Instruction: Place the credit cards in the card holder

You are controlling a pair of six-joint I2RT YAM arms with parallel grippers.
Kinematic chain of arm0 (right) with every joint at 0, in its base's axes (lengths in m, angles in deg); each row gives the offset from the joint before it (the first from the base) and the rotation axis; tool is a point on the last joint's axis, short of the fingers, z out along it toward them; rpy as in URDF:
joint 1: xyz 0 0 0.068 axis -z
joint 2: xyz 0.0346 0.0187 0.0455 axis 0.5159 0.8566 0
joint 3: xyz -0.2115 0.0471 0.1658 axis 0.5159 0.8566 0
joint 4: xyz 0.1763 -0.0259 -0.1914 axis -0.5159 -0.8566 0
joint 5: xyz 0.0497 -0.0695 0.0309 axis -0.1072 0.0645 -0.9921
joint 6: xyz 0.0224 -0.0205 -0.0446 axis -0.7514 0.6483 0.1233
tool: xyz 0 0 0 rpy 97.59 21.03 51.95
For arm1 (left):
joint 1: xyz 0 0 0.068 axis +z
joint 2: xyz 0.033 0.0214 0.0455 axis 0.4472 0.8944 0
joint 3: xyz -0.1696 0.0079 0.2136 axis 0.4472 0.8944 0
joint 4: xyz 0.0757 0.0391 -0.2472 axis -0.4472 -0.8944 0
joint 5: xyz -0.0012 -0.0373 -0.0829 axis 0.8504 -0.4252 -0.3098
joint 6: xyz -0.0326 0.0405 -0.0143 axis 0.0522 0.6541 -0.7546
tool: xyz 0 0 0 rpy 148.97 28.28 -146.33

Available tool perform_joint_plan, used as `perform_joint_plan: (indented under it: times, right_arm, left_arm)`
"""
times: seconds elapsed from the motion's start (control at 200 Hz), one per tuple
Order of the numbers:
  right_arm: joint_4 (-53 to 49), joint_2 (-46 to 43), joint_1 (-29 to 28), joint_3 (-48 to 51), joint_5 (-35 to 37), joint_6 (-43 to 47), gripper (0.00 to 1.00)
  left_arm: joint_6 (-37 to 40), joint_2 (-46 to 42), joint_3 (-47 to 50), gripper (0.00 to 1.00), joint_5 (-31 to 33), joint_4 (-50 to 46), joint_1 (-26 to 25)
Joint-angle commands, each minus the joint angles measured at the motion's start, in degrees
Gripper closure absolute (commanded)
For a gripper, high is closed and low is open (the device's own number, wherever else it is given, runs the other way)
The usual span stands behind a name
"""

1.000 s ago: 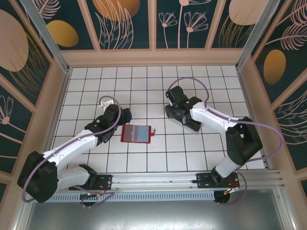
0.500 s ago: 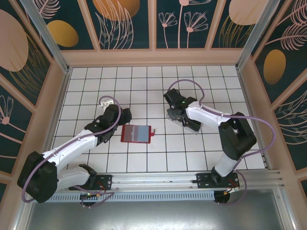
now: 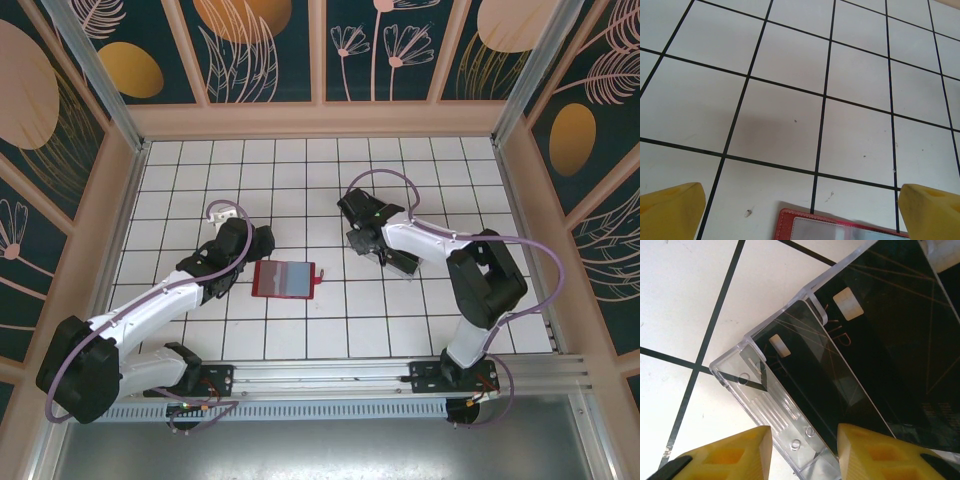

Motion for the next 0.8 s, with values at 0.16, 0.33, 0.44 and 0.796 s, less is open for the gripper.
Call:
perform_joint_plan:
  times: [0.16,0.33,0.44,0.796]
  right_arm:
    - [-1.2,0.9,-0.6,-0.8,0.6,1.3,0.66]
    - [-1.4,1.4,-0.5,-1.3,0.3,2.0,0.71]
    - [-1.5,1.7,-0.5,-1.5,0.1,2.3,0.74]
    - [-2.0,2.9,-0.1,-2.3,0.8,4.5,0.76]
  left_arm:
    - [0.1,-0.4,0.7,0.01,0.6,0.4,-0.1]
    - [-0.1,-0.2,0.6,0.01,0.5,0.5,-0.2]
    - [-0.1,-0.3,0.6,0.01,0.5,0.5,-0.2]
    - [-0.4,-0.2,0.5,0.01,0.3,0.5,-0.1]
